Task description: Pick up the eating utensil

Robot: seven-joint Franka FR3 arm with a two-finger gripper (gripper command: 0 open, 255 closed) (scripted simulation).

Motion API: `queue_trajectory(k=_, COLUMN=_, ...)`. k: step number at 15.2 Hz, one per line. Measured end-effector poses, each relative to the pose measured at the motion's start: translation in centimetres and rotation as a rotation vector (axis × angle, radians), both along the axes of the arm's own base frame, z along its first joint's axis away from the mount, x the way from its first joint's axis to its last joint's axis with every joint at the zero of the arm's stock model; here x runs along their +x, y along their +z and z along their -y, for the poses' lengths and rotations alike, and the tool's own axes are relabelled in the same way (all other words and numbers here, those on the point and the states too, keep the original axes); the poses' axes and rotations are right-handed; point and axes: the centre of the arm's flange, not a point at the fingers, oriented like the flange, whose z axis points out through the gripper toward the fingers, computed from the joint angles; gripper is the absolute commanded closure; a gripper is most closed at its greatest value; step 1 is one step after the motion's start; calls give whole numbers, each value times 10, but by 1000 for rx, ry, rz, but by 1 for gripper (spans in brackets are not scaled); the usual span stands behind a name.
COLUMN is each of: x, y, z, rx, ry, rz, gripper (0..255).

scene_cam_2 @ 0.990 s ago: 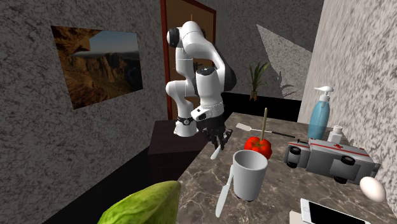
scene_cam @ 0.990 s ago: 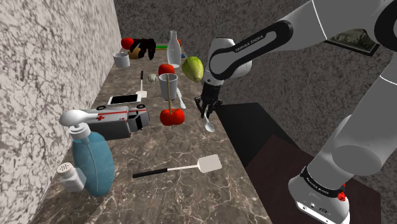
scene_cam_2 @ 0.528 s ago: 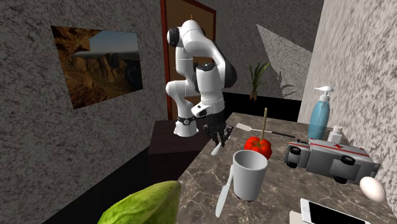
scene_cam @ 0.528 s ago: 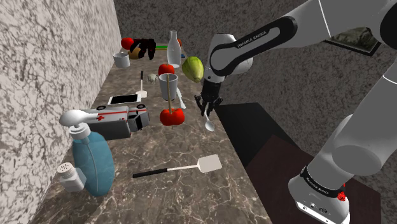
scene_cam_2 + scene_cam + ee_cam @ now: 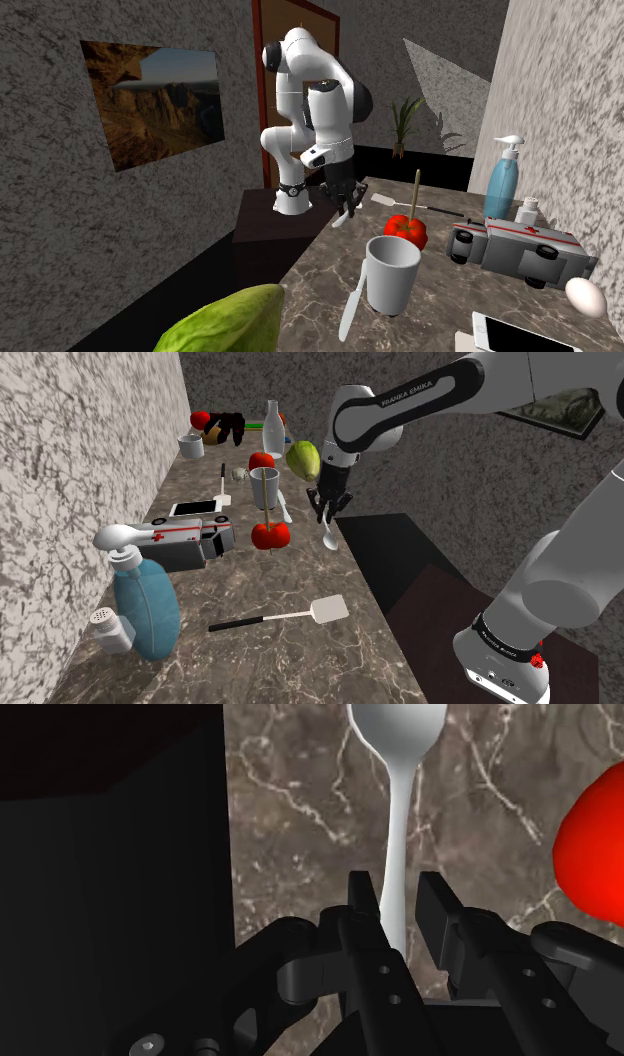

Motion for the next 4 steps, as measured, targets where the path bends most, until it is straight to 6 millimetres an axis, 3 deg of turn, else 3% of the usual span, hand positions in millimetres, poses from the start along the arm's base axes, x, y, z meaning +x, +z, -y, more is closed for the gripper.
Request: queue_trajectory(k=4, x=-1, y=19, z=0, rx=0, ry=0, rz=0, gripper=255)
